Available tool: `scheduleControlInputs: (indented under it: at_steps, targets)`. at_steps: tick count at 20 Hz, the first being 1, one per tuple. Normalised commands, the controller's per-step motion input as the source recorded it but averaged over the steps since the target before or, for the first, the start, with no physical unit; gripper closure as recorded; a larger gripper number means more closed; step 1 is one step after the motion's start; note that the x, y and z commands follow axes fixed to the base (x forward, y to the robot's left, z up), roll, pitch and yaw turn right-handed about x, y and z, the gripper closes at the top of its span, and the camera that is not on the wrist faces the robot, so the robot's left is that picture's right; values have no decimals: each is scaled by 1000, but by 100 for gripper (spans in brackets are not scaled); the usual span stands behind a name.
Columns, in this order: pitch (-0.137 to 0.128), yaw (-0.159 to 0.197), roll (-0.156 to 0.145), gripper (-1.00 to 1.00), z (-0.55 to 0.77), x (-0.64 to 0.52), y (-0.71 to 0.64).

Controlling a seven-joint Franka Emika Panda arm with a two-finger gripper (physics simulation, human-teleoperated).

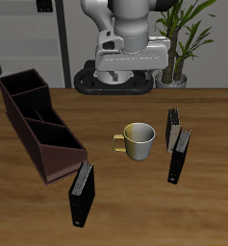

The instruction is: Place the left black book into the right desk caddy's right compartment

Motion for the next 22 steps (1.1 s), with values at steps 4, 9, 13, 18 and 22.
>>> scheduleControlInputs:
  at_steps: [4, 9, 13, 18, 22]
  targets:
    - [-7, 23, 9, -100, -15, -31, 229]
    - [-5, -10, -1, -100, -26, -60, 281]
    - [-9, -11, 3, -100, 54, 32, 299]
    - [-20, 20, -23, -100, -24, 117, 325]
    - [-4, -4, -12, -100, -31, 164, 273]
